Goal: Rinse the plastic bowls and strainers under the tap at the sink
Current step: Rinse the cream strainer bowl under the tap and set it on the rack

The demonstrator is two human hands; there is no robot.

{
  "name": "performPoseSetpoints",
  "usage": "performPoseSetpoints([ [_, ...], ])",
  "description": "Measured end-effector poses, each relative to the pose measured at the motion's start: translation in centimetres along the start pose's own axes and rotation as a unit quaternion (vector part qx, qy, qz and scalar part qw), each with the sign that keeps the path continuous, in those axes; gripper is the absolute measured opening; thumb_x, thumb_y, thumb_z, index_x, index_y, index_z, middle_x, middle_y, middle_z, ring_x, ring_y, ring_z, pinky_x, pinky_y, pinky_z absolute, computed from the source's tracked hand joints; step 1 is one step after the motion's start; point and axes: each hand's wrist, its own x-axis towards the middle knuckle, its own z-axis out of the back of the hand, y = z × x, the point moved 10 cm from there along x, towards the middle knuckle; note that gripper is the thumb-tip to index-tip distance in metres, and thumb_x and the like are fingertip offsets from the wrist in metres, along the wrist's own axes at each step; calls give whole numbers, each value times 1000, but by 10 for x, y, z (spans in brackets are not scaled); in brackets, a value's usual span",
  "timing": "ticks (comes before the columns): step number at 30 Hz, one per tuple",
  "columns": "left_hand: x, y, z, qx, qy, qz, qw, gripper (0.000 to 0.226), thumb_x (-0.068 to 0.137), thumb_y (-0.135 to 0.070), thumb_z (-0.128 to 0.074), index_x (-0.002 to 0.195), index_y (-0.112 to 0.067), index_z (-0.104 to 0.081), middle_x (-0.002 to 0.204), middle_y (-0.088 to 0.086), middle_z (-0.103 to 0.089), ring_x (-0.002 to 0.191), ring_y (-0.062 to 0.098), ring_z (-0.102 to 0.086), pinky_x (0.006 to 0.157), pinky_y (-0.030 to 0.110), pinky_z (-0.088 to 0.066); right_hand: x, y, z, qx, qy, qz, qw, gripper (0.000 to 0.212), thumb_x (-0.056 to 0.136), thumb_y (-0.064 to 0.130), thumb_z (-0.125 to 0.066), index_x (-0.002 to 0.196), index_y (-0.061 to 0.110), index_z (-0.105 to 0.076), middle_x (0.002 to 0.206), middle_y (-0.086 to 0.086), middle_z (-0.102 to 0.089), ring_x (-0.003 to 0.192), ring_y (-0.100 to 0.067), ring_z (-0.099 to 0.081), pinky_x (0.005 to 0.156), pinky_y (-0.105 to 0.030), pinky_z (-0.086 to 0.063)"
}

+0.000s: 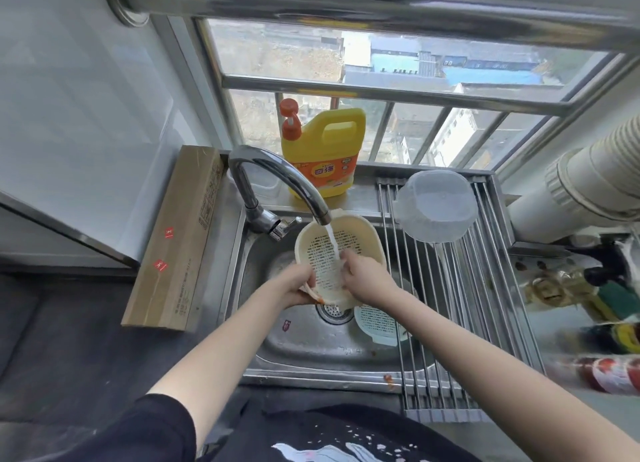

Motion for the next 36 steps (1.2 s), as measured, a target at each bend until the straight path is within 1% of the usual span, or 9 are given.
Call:
performPoseSetpoints([
  [4, -4, 8, -10, -54, -4, 2, 999, 51, 79, 20, -31, 121, -5, -44, 119, 21, -55, 89, 32, -59, 59, 47, -53, 1, -42, 21, 344, -95, -159, 920, 44, 89, -3, -35, 124, 13, -56, 122, -2, -60, 109, -20, -55, 81, -29, -46],
  [7, -9, 4, -13, -45, 12, -3, 999, 49, 83, 17, -41, 122, -12, -45, 112, 13, -58, 88, 27, -60, 59, 43, -55, 7, -51, 23, 413, -52, -173, 893, 47, 87, -7, -38, 117, 18, -64, 122, -2, -61, 111, -19, -55, 95, -36, -43],
  [10, -15, 1, -14, -14, 32, 19, 999, 39, 84, 2, -48, 121, -9, -48, 105, 16, -61, 88, 28, -64, 62, 40, -58, 10, -44, 42, 347, -95, -109, 927, 29, 91, 4, -48, 111, 17, -64, 110, -2, -66, 101, -17, -61, 93, -42, -51],
  [14, -23, -5, -7, 96, 45, 48, 993, 34, 81, -19, -44, 114, -8, -48, 90, 17, -63, 74, 26, -65, 56, 30, -58, 11, 2, 88, -73, -212, 74, 972, 46, 87, 23, -61, 130, 19, -47, 122, -6, -55, 111, -25, -53, 89, -38, -48],
  [17, -30, -10, -5, 188, 54, 57, 979, 34, 80, -20, -41, 109, -6, -49, 84, 14, -62, 65, 23, -62, 53, 26, -56, 33, 4, 64, -223, -40, 54, 973, 77, 77, 30, -74, 140, 35, -31, 132, -2, -48, 116, -28, -50, 86, -40, -45],
  [23, -36, -34, 15, 286, 3, 34, 958, 23, 77, -15, -39, 97, -6, -47, 73, 12, -55, 53, 20, -50, 50, 23, -46, 41, 7, 40, -120, 53, 98, 987, 34, 95, 29, -54, 125, 18, -42, 113, -10, -62, 100, -31, -61, 78, -43, -51],
  [29, -40, -36, 40, 301, -53, 61, 950, 15, 78, -18, -39, 83, -4, -44, 51, 6, -47, 47, 16, -40, 48, 19, -37, 39, -14, 36, 153, 103, 1, 983, 46, 99, 53, -30, 139, 36, -46, 133, 1, -53, 119, -21, -51, 89, -32, -43],
  [32, -44, -38, 29, 294, -35, 45, 954, 16, 80, -19, -39, 85, -5, -46, 62, 8, -50, 51, 17, -43, 51, 21, -42, 37, -12, 33, 15, 75, 28, 997, 42, 88, 39, -61, 125, 21, -48, 109, 0, -60, 91, -20, -58, 70, -33, -49],
  [36, -41, -39, 19, 274, -26, 5, 962, 23, 86, -17, -39, 105, -8, -49, 91, 16, -61, 69, 27, -61, 63, 33, -55, 38, -3, 54, -31, -38, 58, 997, 25, 99, 35, -44, 95, 12, -51, 84, -6, -63, 77, -28, -61, 61, -33, -42],
])
